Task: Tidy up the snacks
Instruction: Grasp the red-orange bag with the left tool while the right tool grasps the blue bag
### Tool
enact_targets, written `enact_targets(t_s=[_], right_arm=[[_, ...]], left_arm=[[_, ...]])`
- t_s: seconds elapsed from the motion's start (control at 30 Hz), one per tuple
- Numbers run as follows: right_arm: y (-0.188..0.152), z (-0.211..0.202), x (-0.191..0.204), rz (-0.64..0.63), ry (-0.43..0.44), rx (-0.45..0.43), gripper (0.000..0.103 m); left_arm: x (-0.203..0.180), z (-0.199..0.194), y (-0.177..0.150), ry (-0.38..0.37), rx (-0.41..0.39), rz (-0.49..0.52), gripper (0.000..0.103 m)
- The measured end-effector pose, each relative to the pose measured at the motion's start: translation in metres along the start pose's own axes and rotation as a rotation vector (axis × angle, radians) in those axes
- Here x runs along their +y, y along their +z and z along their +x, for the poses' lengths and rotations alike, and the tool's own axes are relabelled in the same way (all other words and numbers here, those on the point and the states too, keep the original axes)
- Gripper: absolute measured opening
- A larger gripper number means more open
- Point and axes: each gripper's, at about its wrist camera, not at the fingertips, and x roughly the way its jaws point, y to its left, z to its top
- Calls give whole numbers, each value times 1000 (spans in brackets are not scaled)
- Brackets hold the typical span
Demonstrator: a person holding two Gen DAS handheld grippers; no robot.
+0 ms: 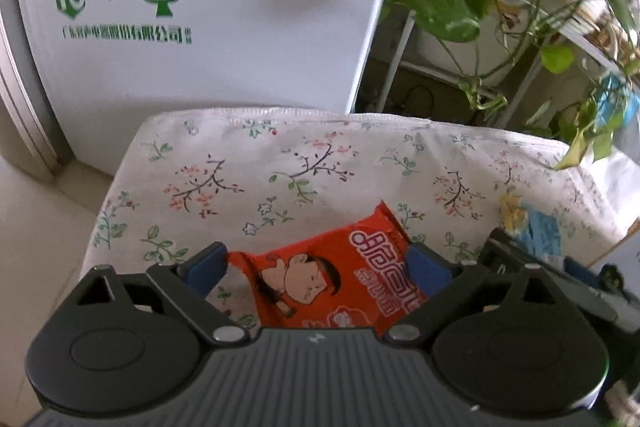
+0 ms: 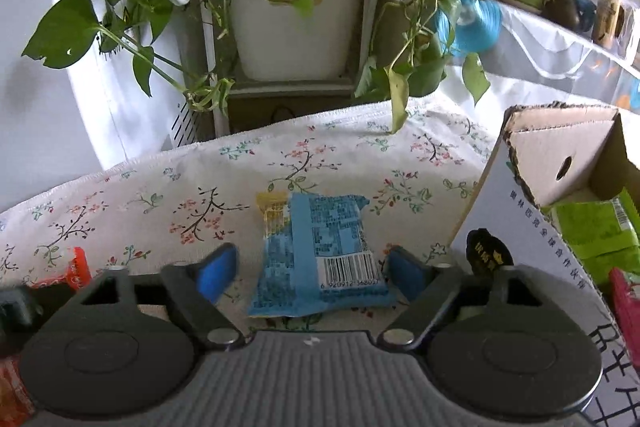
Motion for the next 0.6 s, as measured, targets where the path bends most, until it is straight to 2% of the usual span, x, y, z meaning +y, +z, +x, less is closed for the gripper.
enact_targets(t_s=[0.07,0.1,0.2,0.4,0.5,0.6], right_arm=[[-1,-3,0,-4,12,-7,70],[-2,-4,-1,-3,12,-11,68],[-2,-6,-6,16,25,-20,64],[-8,-15,-13,7,61,-27,59],[-14,-24,-15,-6,102,-22,58],[-22,-37,-16,-40,146,-16,58]], left_arm=[[2,-2,-1,-6,1,-29,91],[4,-3,-1,-17,3,-40,84],[5,-9,-3,-27,-9,-23,74],[27,-23,-12,-40,3,-88,68],[38,-34,-16,-61,8,-144,50],[47,-42,-22,-64,26,-180,45]])
